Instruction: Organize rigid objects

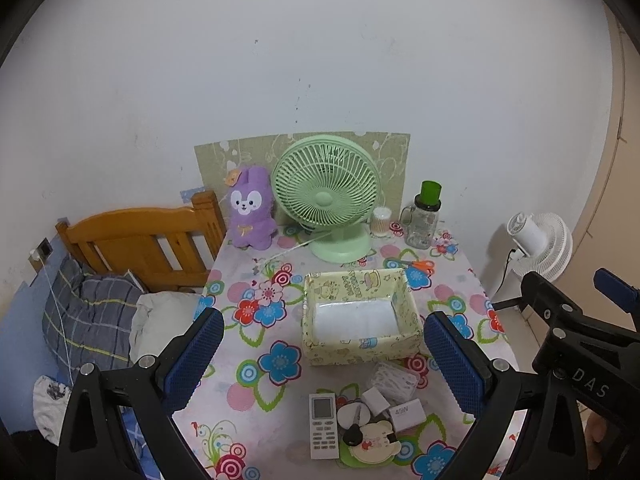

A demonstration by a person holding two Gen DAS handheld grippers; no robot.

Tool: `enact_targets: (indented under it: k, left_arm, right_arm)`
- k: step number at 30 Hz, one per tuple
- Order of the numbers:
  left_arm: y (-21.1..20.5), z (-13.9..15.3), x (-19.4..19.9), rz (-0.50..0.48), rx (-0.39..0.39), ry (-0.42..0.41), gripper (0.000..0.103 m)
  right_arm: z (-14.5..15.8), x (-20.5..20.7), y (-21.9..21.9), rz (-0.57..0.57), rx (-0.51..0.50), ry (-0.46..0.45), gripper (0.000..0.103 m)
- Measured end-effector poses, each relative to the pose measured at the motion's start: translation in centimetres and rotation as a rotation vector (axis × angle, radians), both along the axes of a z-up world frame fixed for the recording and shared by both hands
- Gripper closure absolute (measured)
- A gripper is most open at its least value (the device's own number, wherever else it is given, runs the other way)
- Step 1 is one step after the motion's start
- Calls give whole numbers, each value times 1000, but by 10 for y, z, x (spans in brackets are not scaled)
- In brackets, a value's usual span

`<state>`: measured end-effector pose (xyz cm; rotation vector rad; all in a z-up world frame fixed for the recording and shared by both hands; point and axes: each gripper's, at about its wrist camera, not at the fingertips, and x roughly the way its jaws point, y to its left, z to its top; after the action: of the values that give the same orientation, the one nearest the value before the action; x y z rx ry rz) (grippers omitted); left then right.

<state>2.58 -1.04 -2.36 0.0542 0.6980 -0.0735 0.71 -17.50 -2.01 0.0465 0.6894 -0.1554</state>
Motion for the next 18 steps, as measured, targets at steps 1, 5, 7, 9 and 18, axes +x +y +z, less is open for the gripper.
enact_targets:
  k: [1, 5, 7, 9, 18]
  left_arm:
    - [1, -2, 1, 2, -1, 4, 2]
    - [1, -12, 7, 12, -4, 31, 2]
    - [2, -19, 9, 17, -5, 42, 2]
    - [2, -27, 11, 28, -4, 47, 2]
    - [4, -68, 21, 48, 6, 66, 2]
  right_arm:
    - [-2, 1, 0, 2, 3, 3, 0]
    - [-11, 7, 0, 8, 8, 21, 0]
    - [-18, 9, 0, 15, 14, 29, 0]
    - [-24, 10, 0, 19, 20, 34, 0]
    - [-65, 22, -3, 51, 56, 64, 0]
